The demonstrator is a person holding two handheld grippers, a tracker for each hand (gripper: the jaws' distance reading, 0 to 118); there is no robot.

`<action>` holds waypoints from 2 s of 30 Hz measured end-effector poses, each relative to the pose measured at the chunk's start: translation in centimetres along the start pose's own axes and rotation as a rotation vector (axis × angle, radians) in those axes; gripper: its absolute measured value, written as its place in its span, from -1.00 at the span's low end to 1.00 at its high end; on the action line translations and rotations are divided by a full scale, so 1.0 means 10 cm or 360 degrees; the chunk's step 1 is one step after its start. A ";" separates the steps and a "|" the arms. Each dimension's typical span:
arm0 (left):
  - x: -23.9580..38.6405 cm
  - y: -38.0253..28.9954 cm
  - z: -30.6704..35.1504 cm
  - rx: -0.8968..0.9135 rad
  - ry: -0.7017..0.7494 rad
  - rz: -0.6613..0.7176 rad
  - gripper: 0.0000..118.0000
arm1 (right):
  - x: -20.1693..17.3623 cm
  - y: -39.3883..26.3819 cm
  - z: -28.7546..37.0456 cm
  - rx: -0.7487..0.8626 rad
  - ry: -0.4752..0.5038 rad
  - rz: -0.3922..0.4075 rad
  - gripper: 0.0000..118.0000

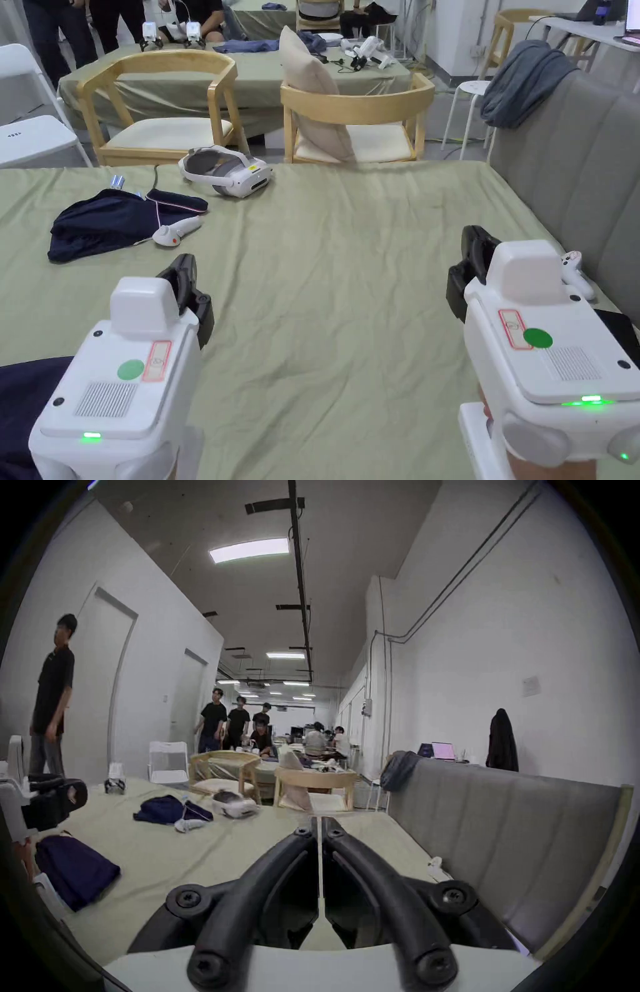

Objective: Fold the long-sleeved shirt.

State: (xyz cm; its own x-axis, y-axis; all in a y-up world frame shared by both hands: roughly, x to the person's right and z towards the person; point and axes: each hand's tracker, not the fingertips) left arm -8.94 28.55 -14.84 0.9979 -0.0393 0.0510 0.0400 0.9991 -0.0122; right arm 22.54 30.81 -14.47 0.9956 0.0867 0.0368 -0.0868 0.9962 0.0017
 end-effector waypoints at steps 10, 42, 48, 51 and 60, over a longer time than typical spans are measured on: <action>-0.06 -0.30 0.15 -0.0114 0.0109 0.0027 -0.94 | -0.07 -0.30 0.19 -0.0075 -0.0021 0.0002 -0.99; -0.07 -0.19 0.12 -0.0031 0.0085 -0.0009 0.88 | -0.18 -0.28 0.10 -0.0091 -0.0066 0.0025 1.00; -0.06 -0.17 0.10 -0.0029 0.0089 -0.0024 0.88 | -0.16 -0.28 0.10 -0.0089 -0.0065 0.0023 1.00; -0.06 -0.17 0.10 -0.0028 0.0084 -0.0023 0.88 | -0.13 -0.28 0.10 -0.0091 -0.0067 0.0020 1.00; -0.02 -0.17 0.09 -0.0037 0.0094 -0.0044 0.88 | -0.09 -0.29 0.10 -0.0096 -0.0076 0.0024 1.00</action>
State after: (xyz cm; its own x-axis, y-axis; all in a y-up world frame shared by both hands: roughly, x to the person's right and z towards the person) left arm -9.28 26.91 -13.89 0.9976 -0.0686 -0.0071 0.0683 0.9971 -0.0348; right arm 21.86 27.86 -13.49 0.9911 0.1031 0.0843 -0.0983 0.9934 -0.0595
